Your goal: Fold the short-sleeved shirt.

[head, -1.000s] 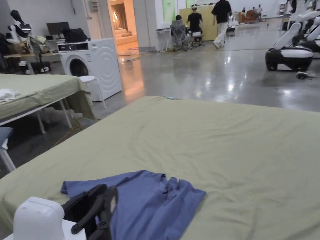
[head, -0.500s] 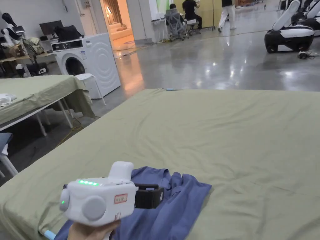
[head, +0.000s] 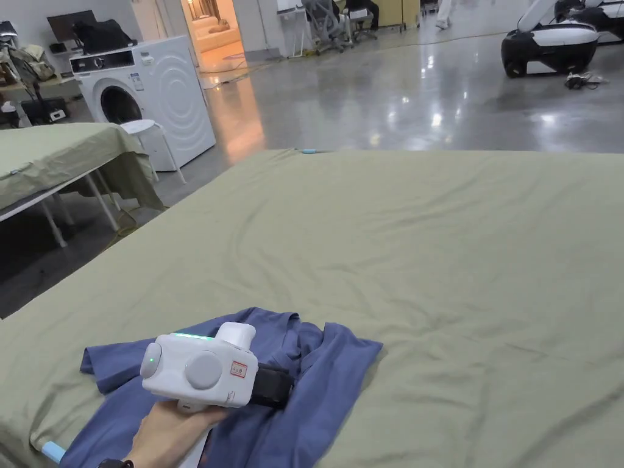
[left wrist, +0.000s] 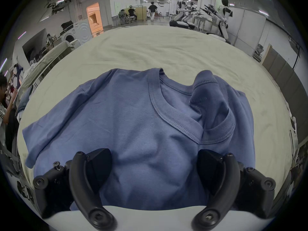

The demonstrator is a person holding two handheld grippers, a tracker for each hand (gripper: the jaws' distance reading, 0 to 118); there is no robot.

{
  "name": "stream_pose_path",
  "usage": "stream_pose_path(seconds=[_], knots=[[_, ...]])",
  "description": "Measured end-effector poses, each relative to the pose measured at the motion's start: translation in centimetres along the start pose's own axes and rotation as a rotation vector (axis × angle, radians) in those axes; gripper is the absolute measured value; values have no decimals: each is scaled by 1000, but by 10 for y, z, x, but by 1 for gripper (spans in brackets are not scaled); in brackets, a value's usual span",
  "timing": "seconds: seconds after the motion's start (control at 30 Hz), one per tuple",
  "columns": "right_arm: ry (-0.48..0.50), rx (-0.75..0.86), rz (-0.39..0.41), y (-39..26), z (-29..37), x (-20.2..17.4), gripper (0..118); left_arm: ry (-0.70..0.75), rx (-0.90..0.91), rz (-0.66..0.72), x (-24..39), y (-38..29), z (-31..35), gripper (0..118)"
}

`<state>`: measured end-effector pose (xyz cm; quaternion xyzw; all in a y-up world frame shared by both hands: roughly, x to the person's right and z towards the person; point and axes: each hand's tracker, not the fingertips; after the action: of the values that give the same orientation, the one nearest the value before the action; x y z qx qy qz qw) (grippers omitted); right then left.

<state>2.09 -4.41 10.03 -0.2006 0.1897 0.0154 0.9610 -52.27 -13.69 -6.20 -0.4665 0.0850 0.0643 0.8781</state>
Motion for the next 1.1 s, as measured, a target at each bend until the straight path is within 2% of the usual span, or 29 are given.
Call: stream_pose_path(seconds=[0.13,0.27,0.37,0.43,0.47,0.5,0.57,0.6,0.63,0.73,0.9,0.97,1.1], knots=[[4,-7,-69,-5,-4,9,0,11,13,-3,4,-3,1,103],[-7,-14,-92,-4,-5,15,0,51,-37,29,10,4,-2,102],[-29,-13,-77,-11,1,26,0,43,-97,-2,12,14,-2,89],[-37,-15,-98,-12,2,29,0,35,-103,-14,12,17,2,69],[-40,-17,-117,-12,2,31,0,23,-97,-34,14,17,4,64],[-43,-20,-139,-13,2,33,0,37,-84,-49,17,18,8,64],[-47,-27,-159,-13,2,36,0,79,-27,-97,19,19,13,10],[-48,-26,-158,-13,3,36,0,137,-9,-118,16,17,12,7],[-50,-26,-153,-12,4,37,0,76,-38,-87,16,15,7,7],[-71,-17,-97,-9,9,35,0,62,15,-62,13,12,16,6],[-53,16,-80,-7,18,38,0,-62,226,222,-24,43,82,6],[-49,23,-86,-8,21,39,0,-69,301,280,-35,61,109,6],[-45,90,-145,-3,38,40,0,-7,389,113,-8,108,159,6]])
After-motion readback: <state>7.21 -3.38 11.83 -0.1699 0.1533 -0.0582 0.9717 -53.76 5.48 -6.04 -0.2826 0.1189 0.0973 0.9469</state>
